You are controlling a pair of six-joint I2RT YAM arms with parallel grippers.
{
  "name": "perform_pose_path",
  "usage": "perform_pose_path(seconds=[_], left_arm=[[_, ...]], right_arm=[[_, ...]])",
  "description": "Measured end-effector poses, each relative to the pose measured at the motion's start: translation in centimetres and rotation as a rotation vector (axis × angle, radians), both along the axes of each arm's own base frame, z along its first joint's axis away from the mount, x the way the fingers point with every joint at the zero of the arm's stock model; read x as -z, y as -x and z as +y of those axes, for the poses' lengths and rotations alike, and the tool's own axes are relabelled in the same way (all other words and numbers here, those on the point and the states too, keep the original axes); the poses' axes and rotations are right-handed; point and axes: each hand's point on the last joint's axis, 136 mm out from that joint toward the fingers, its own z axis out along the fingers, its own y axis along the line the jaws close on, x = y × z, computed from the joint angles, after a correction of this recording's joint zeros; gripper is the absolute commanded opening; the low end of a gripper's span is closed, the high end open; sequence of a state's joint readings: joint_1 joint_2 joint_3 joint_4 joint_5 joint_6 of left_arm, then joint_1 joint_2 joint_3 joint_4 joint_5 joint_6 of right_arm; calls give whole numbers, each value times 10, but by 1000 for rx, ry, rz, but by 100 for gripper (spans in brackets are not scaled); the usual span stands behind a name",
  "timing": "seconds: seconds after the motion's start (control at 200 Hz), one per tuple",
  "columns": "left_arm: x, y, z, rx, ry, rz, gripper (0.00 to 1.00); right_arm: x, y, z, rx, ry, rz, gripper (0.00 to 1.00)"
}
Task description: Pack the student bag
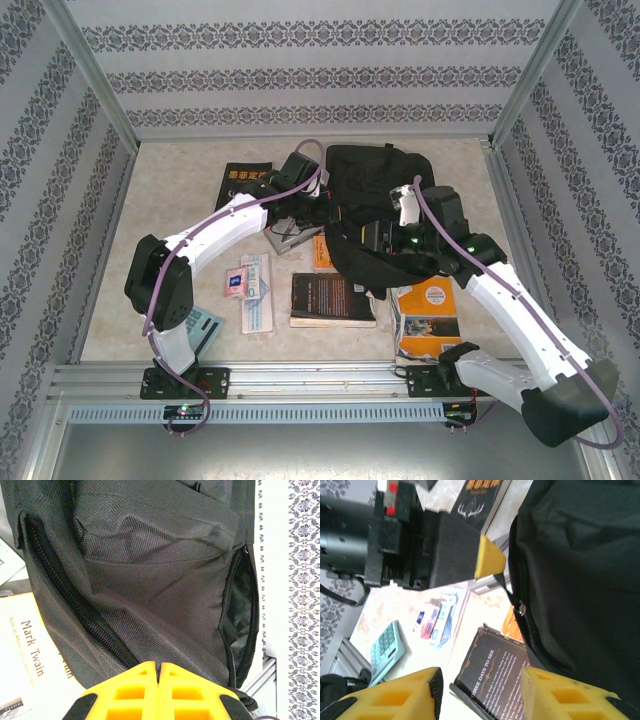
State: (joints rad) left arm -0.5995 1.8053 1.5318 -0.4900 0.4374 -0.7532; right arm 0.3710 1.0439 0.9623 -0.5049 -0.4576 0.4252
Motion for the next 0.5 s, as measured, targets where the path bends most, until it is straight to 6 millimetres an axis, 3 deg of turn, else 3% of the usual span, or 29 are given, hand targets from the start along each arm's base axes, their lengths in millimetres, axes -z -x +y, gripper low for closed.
perform_pose_path(seconds=[0.115,0.215,0.305,0.5], left_arm=[[-1,0,0,5,-2,-5,0],[-3,0,1,8,-1,-2,0],[-4,-1,2,8,-2,0,0],[-7,-5,-1,12,12,0,0]], right_arm=[[16,-16,-2,21,20,35,66],[54,-32,4,13,63,130,71],[80,-34,12,-19,95,191,72],[81,-22,36,-119,111,134,65]])
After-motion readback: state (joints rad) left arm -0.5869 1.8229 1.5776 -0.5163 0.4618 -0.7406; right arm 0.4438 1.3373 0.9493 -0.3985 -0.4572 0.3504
